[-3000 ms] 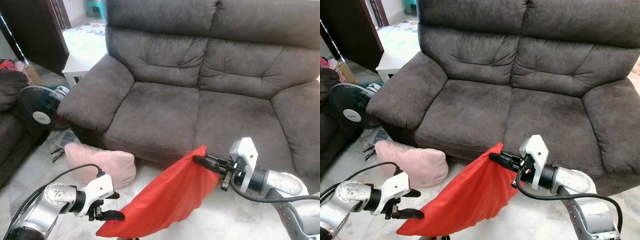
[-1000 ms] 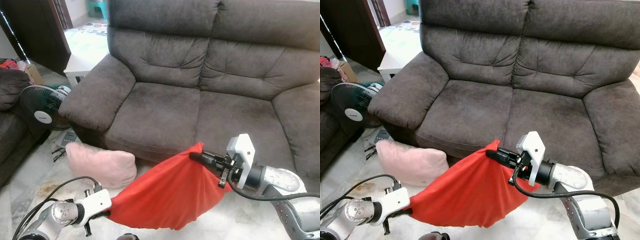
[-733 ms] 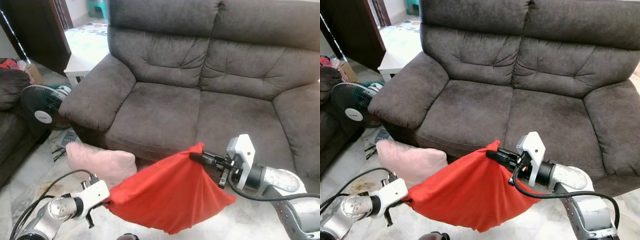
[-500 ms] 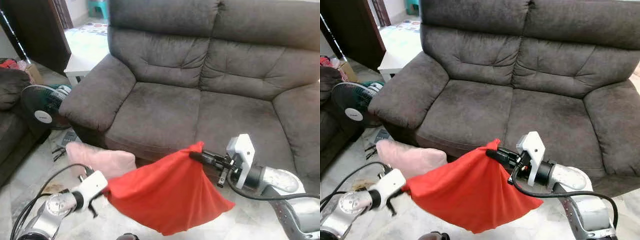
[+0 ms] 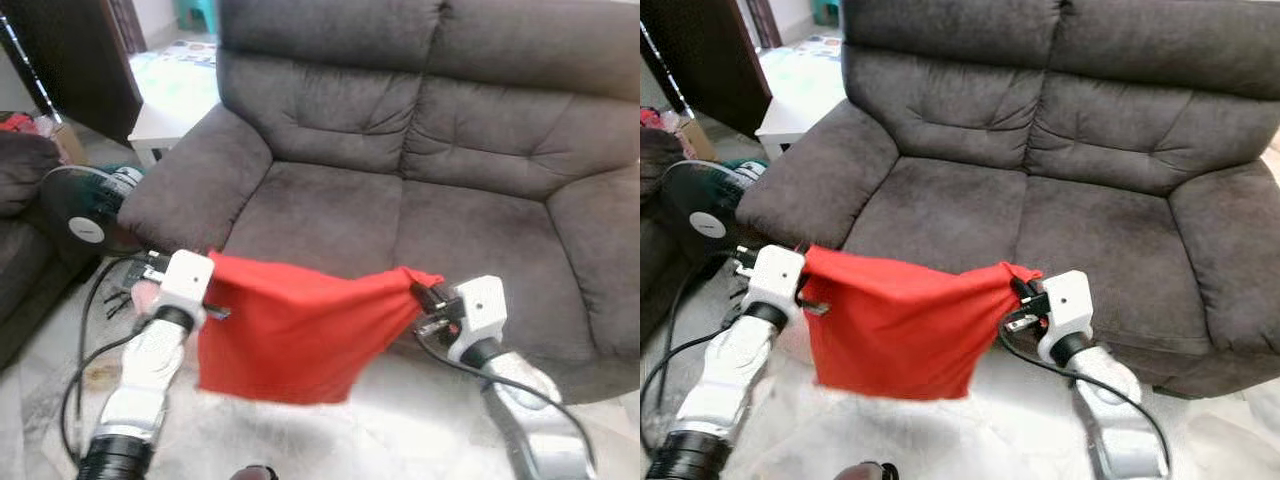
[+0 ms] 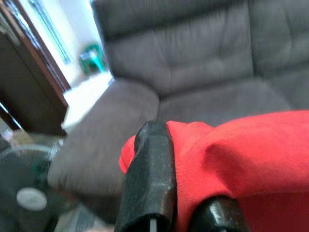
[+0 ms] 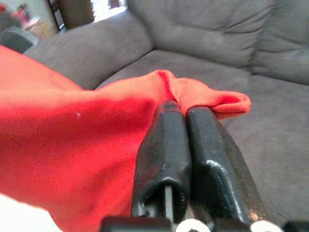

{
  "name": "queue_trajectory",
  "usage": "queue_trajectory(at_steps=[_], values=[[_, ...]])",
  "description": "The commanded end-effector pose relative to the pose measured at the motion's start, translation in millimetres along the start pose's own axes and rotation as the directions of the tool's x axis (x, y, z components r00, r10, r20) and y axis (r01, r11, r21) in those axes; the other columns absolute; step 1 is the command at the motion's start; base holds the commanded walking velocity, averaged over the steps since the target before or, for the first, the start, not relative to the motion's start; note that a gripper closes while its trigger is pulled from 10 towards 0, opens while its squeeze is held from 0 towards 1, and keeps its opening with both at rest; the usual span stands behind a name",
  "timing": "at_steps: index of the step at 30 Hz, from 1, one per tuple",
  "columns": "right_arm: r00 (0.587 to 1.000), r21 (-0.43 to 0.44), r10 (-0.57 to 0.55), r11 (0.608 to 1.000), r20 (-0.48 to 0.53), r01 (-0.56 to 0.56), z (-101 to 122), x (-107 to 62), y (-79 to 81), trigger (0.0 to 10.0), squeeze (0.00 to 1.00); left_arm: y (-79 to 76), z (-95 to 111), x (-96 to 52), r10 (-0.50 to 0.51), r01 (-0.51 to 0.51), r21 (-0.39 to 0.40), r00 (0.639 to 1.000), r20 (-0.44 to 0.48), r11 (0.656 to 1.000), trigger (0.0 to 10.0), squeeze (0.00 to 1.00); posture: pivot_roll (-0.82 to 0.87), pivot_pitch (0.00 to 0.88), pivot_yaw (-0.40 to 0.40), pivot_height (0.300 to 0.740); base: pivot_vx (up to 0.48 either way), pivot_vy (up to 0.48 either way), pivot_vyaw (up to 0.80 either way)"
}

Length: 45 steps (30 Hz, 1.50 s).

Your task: Move the pillow to the sofa from floor

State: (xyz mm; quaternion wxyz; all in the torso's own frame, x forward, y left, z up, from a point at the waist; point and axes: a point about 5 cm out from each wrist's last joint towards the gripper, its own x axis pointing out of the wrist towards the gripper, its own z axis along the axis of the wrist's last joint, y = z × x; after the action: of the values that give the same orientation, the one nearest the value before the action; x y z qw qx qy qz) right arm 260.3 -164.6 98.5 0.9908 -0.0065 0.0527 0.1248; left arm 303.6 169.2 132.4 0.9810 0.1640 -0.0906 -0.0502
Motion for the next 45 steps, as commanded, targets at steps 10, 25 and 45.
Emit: queue_trajectory(at_steps=[10, 25, 45], values=[[0.973, 0.031, -0.090, 0.996, 0.211, 0.086, 38.6, -13.5, 10.8, 10.0, 0.00, -31.5, 41.5, 6.9, 0.087, -0.098, 0.069, 0.985, 0.148, 0.993, 10.0, 0.00, 0.07, 0.046, -0.016, 0.740, 0.000, 0.000, 0.00], [0.956, 0.120, -0.208, 0.975, 0.206, 0.187, 28.5, -20.2, -3.3, 10.0, 0.00, -5.8, 43.6, 5.3, 0.223, -0.233, 0.077, 0.967, 0.122, 0.969, 10.0, 0.00, 0.09, 0.000, 0.029, 0.740, 0.000, 0.000, 0.00], [0.950, 0.129, -0.213, 0.974, 0.230, 0.187, 31.0, -16.4, -3.5, 10.0, 0.00, -9.2, 40.8, 2.2, 0.197, -0.203, 0.064, 0.976, 0.090, 0.977, 10.0, 0.00, 0.08, 0.000, 0.028, 0.740, 0.000, -0.093, 0.00]])
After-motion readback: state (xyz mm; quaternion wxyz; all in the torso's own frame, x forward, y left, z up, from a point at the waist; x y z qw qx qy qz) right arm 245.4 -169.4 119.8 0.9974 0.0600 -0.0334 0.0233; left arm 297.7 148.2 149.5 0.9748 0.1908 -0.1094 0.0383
